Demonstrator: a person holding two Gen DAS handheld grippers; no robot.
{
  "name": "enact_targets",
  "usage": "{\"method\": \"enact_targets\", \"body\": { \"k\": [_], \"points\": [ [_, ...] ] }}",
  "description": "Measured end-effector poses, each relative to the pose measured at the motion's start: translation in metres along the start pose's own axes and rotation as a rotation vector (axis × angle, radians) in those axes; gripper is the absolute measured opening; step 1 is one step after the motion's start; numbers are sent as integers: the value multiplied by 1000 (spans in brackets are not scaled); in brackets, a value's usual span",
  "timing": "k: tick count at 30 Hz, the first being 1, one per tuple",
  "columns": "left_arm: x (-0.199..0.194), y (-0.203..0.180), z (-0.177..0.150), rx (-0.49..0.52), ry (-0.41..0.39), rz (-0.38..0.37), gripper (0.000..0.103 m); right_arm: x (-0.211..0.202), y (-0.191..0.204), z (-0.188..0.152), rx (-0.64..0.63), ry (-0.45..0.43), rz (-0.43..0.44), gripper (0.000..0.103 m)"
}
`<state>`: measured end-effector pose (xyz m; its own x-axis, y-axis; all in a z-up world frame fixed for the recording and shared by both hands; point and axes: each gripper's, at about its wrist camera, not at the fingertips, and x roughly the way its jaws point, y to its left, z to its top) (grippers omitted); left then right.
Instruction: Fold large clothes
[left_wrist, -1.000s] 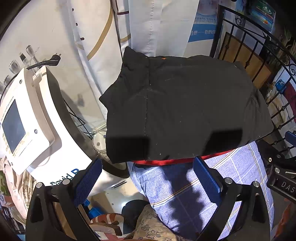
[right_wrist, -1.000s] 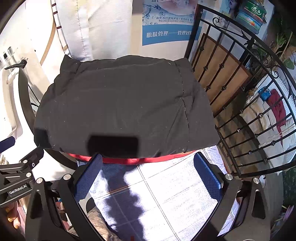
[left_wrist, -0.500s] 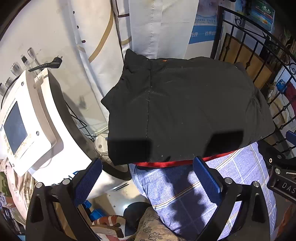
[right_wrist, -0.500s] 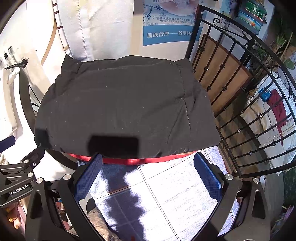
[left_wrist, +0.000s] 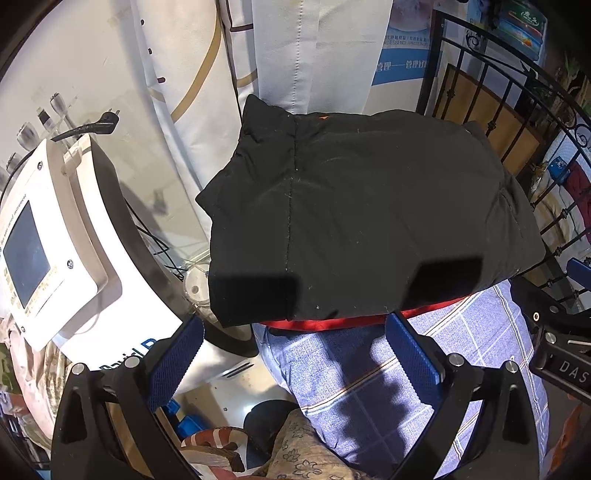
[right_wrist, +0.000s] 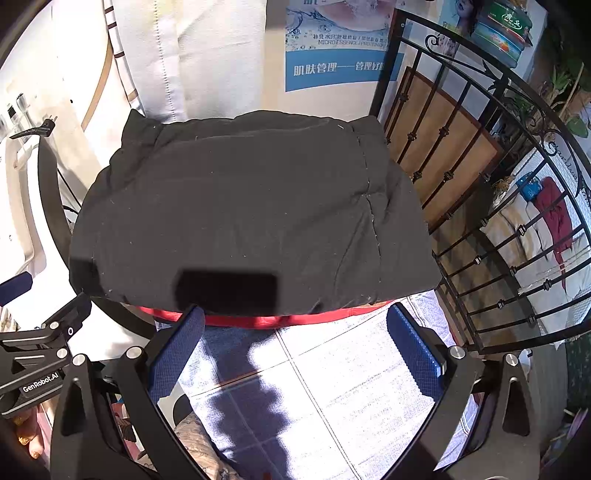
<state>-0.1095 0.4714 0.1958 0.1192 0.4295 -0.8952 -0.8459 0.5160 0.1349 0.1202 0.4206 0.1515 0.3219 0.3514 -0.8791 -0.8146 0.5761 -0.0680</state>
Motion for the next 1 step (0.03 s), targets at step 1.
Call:
{"method": "enact_targets", "body": {
  "k": [1],
  "points": [
    [0,0,0,-1,1,-2,97,0,0,0,0,-1,1,97]
  ]
}}
